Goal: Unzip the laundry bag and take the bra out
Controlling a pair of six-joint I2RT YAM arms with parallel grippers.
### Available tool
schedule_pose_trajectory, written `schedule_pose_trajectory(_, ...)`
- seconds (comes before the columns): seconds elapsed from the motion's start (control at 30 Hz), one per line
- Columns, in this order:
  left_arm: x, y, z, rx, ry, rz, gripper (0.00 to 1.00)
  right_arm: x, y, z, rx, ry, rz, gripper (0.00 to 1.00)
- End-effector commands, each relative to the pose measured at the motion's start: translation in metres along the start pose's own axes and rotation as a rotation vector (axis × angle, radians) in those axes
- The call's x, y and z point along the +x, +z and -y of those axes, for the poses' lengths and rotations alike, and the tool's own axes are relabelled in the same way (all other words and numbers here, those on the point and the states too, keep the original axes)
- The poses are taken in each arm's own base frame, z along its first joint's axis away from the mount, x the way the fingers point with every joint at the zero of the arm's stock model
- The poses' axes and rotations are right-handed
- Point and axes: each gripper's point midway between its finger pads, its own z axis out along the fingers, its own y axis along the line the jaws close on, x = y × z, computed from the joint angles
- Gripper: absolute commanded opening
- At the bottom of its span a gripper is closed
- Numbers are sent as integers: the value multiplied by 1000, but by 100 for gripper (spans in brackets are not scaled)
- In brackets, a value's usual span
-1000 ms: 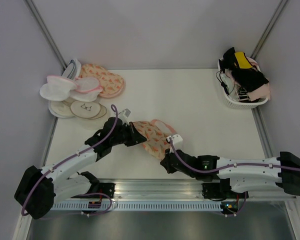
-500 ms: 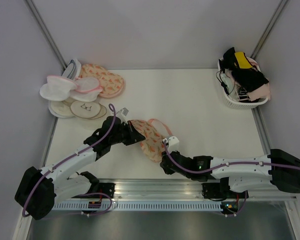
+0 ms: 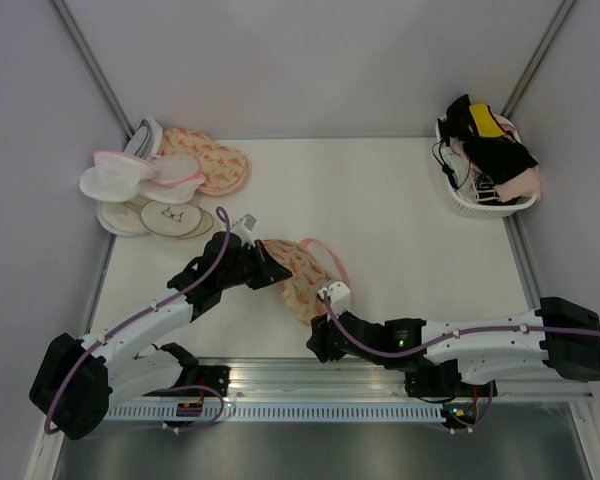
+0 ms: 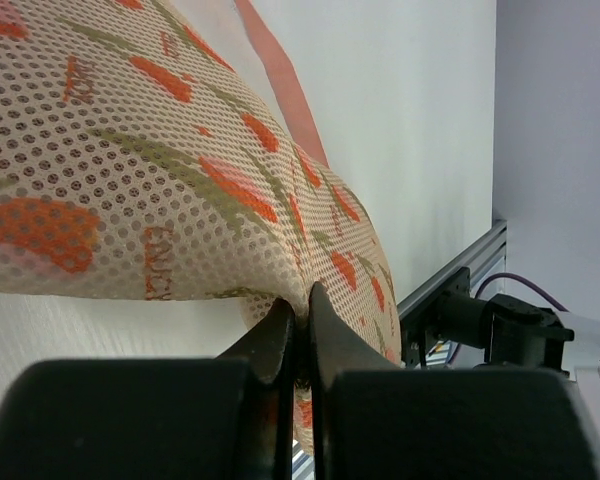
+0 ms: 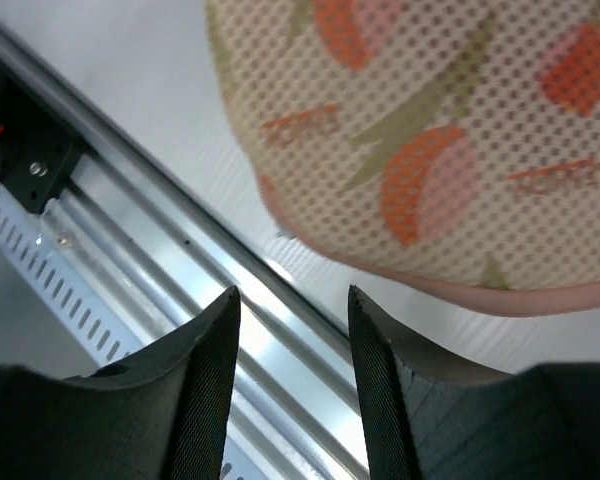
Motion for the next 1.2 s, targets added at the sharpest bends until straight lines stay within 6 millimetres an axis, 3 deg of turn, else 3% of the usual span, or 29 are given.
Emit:
schedule_pose_trajectory(0.0, -20, -1, 25, 79, -8, 63, 2, -1, -2, -28, -80, 9, 23, 53)
schedule_pose_trajectory(0.17, -20, 0, 26, 83, -19, 62, 2, -5, -2, -33, -62, 19, 59, 52)
schedule_pose_trajectory(0.27, -18, 0, 26, 88, -28, 57, 2, -23, 2, -18, 59, 59, 138, 52)
schedule_pose_trajectory(0.3, -18, 0, 25, 89, -31, 57, 2, -20, 4, -9, 115, 47, 135, 52)
schedule_pose_trajectory(0.37, -17, 0, 26, 94, -36, 57, 2, -35, 6, -7, 170, 78, 195, 53)
schedule_pose_trajectory(0.57, -14, 2, 23, 92, -47, 50, 2, -55, 19, -23, 188, 112, 288, 53)
schedule_pose_trajectory(0.67, -13, 2, 22, 92, -45, 45, 2, -61, 15, -22, 233, 127, 321, 47)
schedule_pose_trajectory(0.83, -12, 3, 18, 79, -39, 48, 2, -64, -2, -1, 365, 100, 347, 33)
schedule_pose_trajectory(0.97, -9, 4, 14, 70, -40, 42, 2, -61, -17, 9, 416, 82, 345, 13)
schedule_pose_trajectory(1.0, -8, 5, 13, 69, -37, 39, 2, -59, -20, 14, 435, 69, 333, 3)
schedule_pose_trajectory(1.17, -8, 4, 5, 29, -11, 40, 2, -40, -33, 29, 474, 8, 219, 1)
